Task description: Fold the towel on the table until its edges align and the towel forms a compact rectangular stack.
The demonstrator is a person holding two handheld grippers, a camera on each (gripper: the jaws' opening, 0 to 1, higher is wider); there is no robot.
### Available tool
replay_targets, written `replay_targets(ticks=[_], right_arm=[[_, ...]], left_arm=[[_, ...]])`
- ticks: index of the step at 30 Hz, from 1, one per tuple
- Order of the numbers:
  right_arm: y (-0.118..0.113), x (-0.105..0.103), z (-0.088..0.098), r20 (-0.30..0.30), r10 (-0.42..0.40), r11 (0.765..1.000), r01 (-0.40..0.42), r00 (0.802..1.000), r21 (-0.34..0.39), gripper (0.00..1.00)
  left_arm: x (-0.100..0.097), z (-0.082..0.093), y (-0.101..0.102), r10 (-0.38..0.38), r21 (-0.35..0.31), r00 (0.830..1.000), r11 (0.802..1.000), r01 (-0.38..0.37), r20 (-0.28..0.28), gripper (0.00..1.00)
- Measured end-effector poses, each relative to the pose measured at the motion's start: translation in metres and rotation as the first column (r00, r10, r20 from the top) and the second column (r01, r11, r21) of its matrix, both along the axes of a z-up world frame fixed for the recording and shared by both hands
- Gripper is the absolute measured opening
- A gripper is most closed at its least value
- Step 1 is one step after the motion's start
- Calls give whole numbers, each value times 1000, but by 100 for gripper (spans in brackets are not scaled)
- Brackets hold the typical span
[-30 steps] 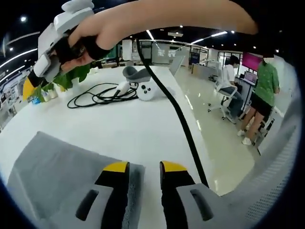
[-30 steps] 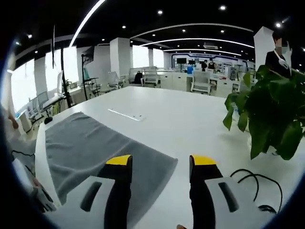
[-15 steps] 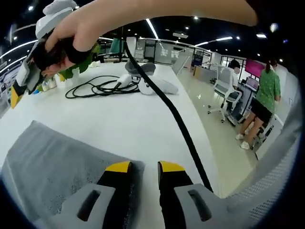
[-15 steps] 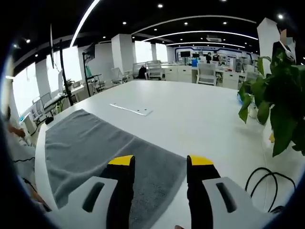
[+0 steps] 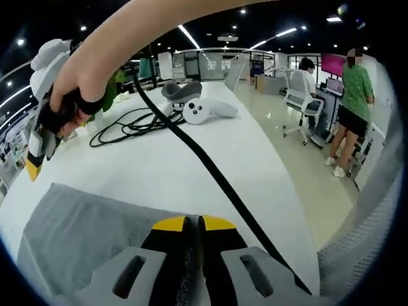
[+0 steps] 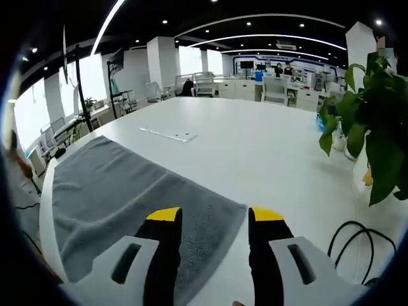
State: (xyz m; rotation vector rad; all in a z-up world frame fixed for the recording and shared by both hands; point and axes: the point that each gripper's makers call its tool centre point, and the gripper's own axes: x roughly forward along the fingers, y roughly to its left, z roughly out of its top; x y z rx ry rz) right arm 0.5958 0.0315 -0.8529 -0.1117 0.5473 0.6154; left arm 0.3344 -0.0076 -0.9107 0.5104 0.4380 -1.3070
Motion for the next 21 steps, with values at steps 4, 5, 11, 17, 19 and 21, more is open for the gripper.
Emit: replay_targets(ticks=[4, 5, 11, 17, 19, 21], right_arm=[[-1, 5, -9, -14, -12, 1000, 12, 1000, -7, 41], [-1, 5, -11, -16, -12, 1000, 12, 1000, -10, 41], [-7, 12, -26, -42, -41, 999, 40, 998, -28, 37], [-11, 25, -32, -47, -80, 997, 79, 996, -12, 32], [-12, 30, -35, -44, -88, 996, 87, 995, -11, 31], [-15, 37, -41, -45, -93, 996, 92, 995, -17, 28]], left_arm=[[1, 0, 1, 13, -4, 1000, 1000, -13, -13, 6], [1, 0, 0, 14, -3, 1000, 1000, -14, -12, 5], [2, -1, 0, 19, -10, 1000, 1000, -19, -24, 5], [1, -1, 0, -7, -10, 1000, 1000, 6, -5, 5], [1, -1, 0, -11, -11, 1000, 1000, 11, -5, 5], [2, -1, -1, -13, -13, 1000, 1000, 13, -5, 5]])
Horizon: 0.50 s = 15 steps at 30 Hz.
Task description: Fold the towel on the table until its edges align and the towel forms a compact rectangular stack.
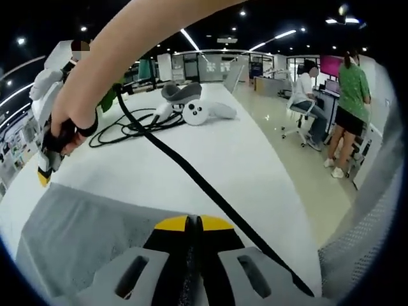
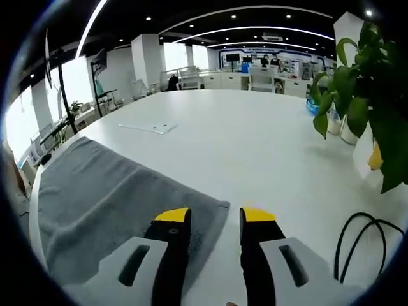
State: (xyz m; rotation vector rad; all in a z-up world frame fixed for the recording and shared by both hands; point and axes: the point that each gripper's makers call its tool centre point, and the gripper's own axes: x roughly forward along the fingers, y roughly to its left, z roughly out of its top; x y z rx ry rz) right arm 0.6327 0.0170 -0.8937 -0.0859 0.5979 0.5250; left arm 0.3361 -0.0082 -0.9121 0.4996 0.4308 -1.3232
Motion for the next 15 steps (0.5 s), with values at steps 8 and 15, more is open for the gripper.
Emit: replay_targets(ticks=[8, 15], right_arm=[[-9, 15, -22, -26, -30, 999, 29, 999, -37, 17], [-2, 17, -21, 1, -16, 999, 16, 1000, -33, 9]], left_arm=[[0, 0, -1, -9, -4, 1000, 1000, 9, 1, 5], [0, -1, 0, 7, -23, 1000, 1000, -7, -6, 5]])
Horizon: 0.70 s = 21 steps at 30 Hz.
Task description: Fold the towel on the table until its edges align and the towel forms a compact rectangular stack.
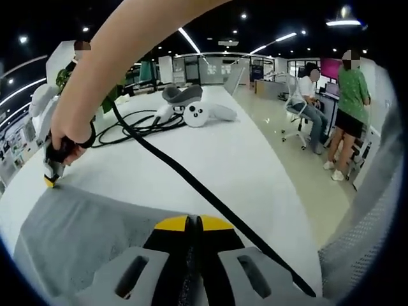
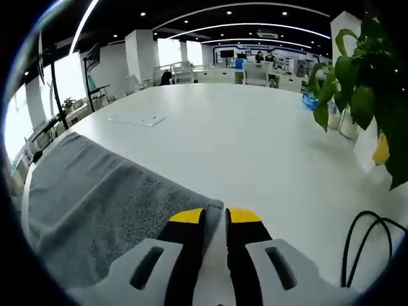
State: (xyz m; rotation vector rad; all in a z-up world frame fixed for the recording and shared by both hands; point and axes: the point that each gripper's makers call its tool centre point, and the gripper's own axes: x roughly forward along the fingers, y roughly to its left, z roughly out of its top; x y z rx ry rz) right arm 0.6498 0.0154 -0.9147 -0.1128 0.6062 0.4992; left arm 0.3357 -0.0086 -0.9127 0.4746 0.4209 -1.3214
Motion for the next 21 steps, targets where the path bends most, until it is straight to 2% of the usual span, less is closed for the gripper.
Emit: replay_targets(ticks=[3, 5, 8, 13, 16, 19, 21], right_arm=[[-1, 4, -1, -1, -11, 1000, 11, 1000, 5, 7], [2, 3, -1, -20, 9, 1000, -8, 1000, 19, 0], [1, 1, -1, -16, 27, 999, -28, 1000, -43, 0], [7, 3, 13, -4, 42, 998, -42, 999, -38, 0], [9, 1, 20, 4, 49, 998, -49, 999, -29, 0], [11, -2, 21, 9, 42, 999, -42, 999, -3, 0], [12, -1, 27, 21, 46, 999, -46, 999, 3, 0]], left_arm=[[0, 0, 0, 2, -1, 1000, 1000, -2, -1, 5], [0, 0, 0, 3, 3, 1000, 1000, -3, -3, 5], [1, 0, -1, 19, -2, 999, 1000, -19, -29, 5], [0, 0, -1, -9, 6, 1000, 1000, 9, -15, 5], [0, 0, -1, 8, -1, 1000, 1000, -8, -27, 5], [1, 1, 1, 35, -53, 994, 998, -41, -100, 4], [2, 0, 2, 24, -45, 995, 999, -28, -100, 4]])
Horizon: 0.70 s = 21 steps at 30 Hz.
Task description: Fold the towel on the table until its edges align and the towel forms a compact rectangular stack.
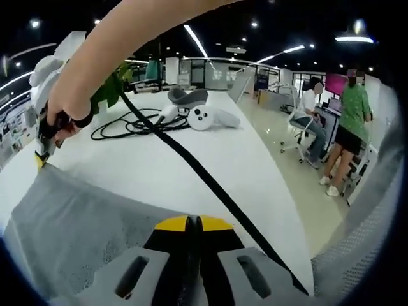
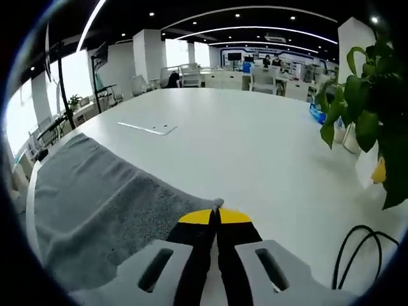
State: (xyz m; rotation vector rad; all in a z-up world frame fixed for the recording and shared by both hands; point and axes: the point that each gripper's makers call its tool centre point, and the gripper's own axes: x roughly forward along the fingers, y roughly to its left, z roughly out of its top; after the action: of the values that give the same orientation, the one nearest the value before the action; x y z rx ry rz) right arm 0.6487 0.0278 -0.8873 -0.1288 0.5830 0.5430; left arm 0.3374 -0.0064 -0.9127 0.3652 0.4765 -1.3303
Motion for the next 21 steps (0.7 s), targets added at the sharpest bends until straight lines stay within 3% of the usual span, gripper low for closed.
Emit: replay_targets(ticks=[5, 10, 12, 21], right_arm=[[6, -5, 18, 20, 12, 1000, -12, 1000, 20, 0], [11, -8, 22, 25, 20, 1000, -20, 999, 21, 0], [13, -9, 25, 28, 25, 999, -26, 999, 27, 0], [22, -5, 45, 62, 62, 997, -65, 996, 43, 0]], left_arm=[[0, -1, 4, -7, 24, 1000, 1000, 7, 17, 4], [-2, 3, 6, -2, 30, 999, 1000, 1, 34, 4], [-2, 5, 9, -16, 56, 997, 998, 12, 72, 4], [5, 37, 17, 20, 14, 993, 1000, -22, 115, 4]])
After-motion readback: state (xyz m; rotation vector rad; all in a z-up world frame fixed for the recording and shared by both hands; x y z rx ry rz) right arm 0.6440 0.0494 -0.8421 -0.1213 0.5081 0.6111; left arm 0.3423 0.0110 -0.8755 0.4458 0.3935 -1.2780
